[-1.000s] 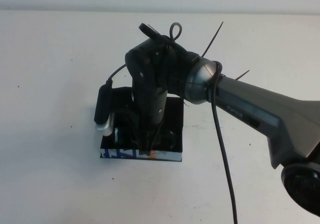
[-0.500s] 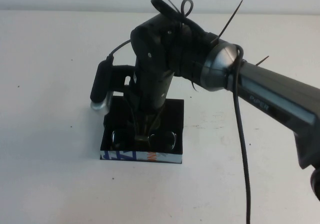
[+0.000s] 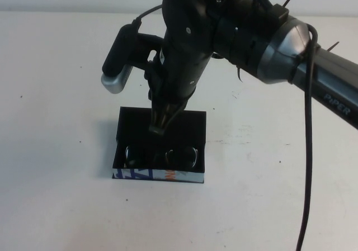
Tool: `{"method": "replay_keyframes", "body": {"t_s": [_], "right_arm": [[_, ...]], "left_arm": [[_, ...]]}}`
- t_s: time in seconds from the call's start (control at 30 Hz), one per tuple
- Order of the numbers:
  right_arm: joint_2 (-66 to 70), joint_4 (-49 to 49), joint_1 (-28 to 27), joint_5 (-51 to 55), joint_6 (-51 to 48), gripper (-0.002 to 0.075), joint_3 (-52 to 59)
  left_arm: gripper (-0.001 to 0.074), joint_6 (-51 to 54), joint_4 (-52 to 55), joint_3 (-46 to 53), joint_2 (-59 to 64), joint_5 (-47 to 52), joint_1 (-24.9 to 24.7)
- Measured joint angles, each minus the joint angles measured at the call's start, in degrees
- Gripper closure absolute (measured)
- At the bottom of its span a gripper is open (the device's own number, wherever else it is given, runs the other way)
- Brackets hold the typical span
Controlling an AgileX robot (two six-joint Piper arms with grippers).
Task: Return glasses to glasses case
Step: Place the glasses in the glasses case, then close the glasses case
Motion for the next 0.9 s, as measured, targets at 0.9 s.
{"method": "replay_keyframes", "body": {"t_s": [0.9], "right_arm": [[-0.1, 17.4, -17.3, -0.7, 11.6, 0.0737, 0.0]], "left_arm": [[0.0739, -10.1, -34.4, -5.8, 13.5, -4.5, -3.6]]}}
